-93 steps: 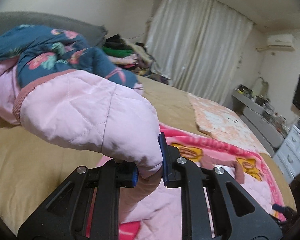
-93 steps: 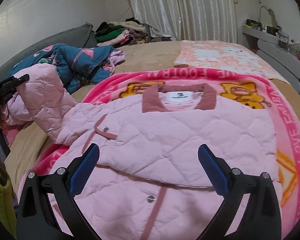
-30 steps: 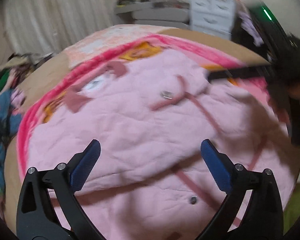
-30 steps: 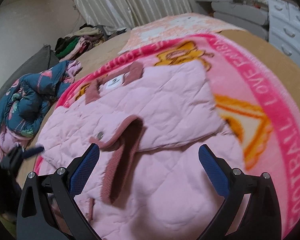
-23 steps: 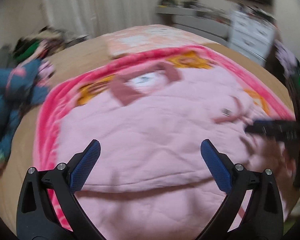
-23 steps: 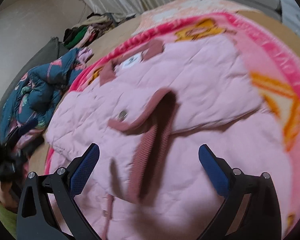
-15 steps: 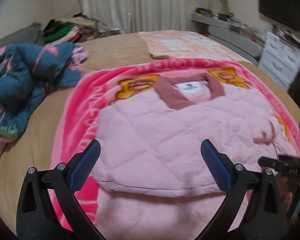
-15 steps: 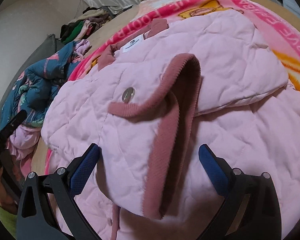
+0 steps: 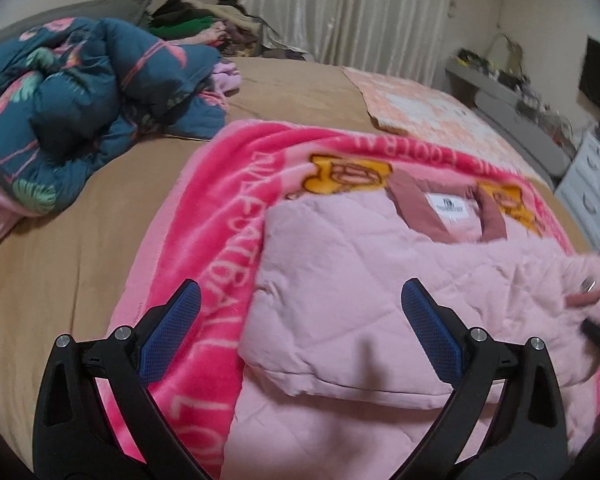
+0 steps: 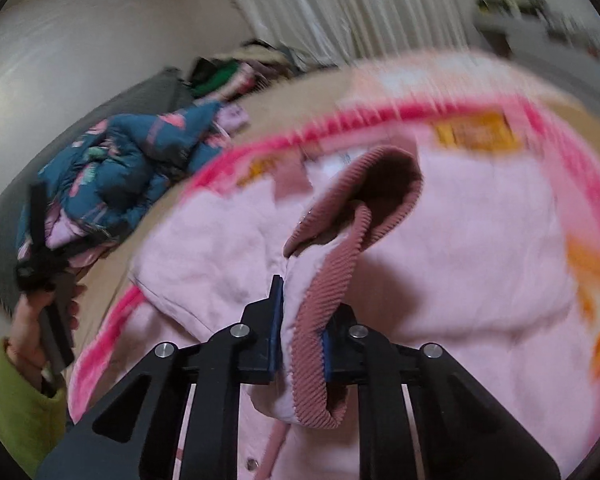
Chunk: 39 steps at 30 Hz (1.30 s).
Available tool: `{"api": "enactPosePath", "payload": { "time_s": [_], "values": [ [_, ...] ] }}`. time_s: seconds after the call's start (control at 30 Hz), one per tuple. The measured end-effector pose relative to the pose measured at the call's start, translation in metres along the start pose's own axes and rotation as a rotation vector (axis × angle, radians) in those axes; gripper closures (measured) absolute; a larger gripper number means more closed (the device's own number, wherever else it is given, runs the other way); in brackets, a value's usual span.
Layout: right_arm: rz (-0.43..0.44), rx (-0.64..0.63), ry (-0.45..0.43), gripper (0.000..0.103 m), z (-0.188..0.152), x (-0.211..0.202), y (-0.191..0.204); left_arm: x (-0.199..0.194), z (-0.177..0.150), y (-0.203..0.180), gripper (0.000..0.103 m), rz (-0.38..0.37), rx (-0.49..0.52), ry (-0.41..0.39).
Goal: Fold large clothes
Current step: 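Fold the held front edge over the jacket and open the right gripper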
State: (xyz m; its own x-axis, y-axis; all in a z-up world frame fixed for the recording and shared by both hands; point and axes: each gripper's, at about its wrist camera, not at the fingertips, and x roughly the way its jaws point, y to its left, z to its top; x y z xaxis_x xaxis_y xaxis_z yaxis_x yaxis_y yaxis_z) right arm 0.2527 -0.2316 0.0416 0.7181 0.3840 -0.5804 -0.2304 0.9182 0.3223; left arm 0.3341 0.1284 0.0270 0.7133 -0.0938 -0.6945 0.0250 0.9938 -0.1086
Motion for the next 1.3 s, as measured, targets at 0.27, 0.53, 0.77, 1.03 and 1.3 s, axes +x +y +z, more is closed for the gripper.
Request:
{"api": "enactPosePath", "payload": {
  "time_s": [0.27,0.53,0.77,1.03,1.3],
  "values": [
    [-0.088,-0.147,-0.157,0.091,0.072,-0.037,-0.016,-0.002,0.007,0.01,0.009,-0.015,-0.059,-0.04],
    [-0.213,-0.077,-0.057,0.092,0.04,0.005,-0.074,0.013,-0.001,-0.017,0.009,-0.042,0.014,-0.027],
    [-0.242,-0.013,0.017,0.092,0.008,0.03,-0.101,0.026,-0.016,-0.054,0.009,-0.084,0.13,-0.019],
    [-0.295,0.046,0.055,0.075,-0.002,0.033,-0.103,0.048,-0.032,-0.083,0.043,-0.12,0.212,0.024],
    [-0.334,-0.021,-0.015,0.05,0.004,0.02,-0.081,0.084,-0.049,-0.076,0.044,-0.158,0.152,0.129]
  ]
}}
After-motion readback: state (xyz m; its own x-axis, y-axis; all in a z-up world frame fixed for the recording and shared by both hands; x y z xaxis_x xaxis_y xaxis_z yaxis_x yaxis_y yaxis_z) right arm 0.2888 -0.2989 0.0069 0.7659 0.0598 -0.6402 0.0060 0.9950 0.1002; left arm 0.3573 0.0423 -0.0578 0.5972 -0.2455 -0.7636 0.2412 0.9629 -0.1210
